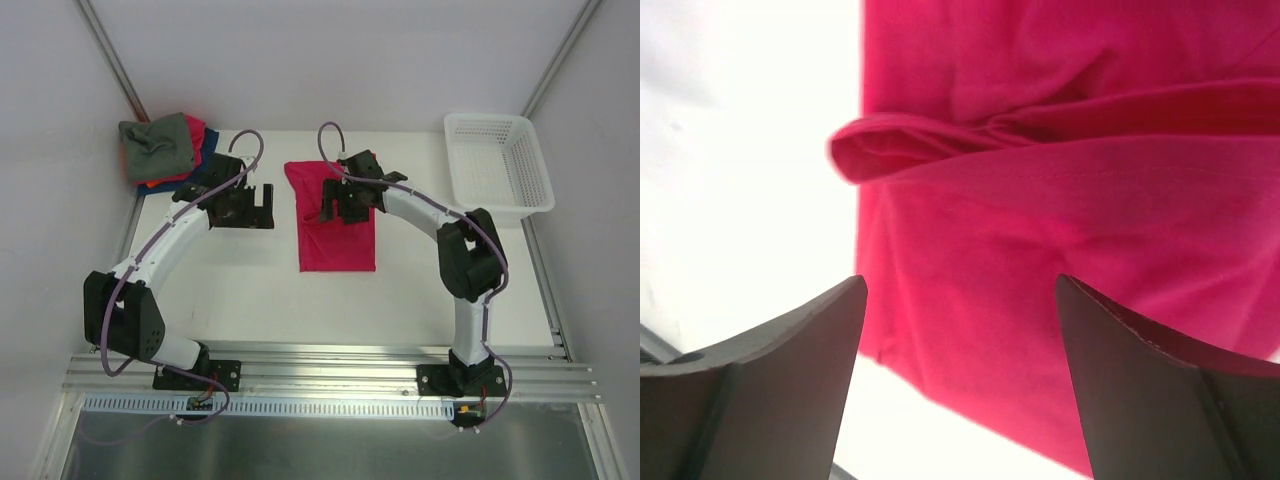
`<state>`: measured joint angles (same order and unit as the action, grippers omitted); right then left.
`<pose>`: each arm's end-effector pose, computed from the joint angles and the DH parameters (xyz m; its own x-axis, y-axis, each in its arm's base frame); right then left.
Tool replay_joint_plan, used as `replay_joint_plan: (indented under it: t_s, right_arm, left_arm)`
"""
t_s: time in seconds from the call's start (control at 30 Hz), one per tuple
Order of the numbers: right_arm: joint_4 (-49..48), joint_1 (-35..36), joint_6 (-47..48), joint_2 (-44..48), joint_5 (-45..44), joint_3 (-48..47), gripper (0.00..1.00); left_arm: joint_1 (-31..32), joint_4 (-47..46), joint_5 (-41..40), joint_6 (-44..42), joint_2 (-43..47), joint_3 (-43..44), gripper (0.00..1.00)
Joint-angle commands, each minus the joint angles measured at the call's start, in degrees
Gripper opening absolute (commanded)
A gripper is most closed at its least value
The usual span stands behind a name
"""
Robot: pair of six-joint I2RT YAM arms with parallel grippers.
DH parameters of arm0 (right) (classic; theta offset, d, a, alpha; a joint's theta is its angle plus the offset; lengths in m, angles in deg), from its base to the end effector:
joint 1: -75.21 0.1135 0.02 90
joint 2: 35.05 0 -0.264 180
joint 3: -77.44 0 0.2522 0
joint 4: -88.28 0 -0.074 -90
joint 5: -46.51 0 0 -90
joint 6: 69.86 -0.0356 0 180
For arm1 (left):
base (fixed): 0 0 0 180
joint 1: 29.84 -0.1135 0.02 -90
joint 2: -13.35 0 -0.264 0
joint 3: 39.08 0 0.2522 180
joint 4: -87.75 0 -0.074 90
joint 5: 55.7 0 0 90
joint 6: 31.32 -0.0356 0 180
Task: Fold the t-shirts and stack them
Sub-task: Fold the folded rectangular tshirt in 1/3 of the way
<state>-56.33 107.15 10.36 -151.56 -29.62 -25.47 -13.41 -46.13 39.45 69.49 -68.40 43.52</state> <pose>0.3809 0.2475 0.2085 -0.7410 -0.2676 -0.6159 -0.5289 0.7977 0.2897 0.2977 -0.0911 0.3007 -0.7335 0.0216 -0.6793 0.2084 0.9585 -0.1946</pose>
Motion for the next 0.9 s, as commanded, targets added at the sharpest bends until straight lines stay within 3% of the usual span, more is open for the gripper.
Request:
replay_joint_plan:
  t_s: [0.0,0.4,0.87]
  right_arm:
    - [0.5,0.3,1.9,7.6,-0.9,-0.2,0.80]
    - [-0.5,3.5,-0.7,0.2,2.8,-9.9,0.80]
    - [-1.1,5.2,-2.3,-4.7,4.5,-12.1,0.80]
  left_arm:
    - [-0.3,3.6,3.6,3.2,-1.8,1.2,0.99]
    - [-2.1,3.4,-2.7,4.0,-0.2,4.4,0.99]
    - [-4.7,2.3,-8.7,1.6,-1.3,9.0,0.99]
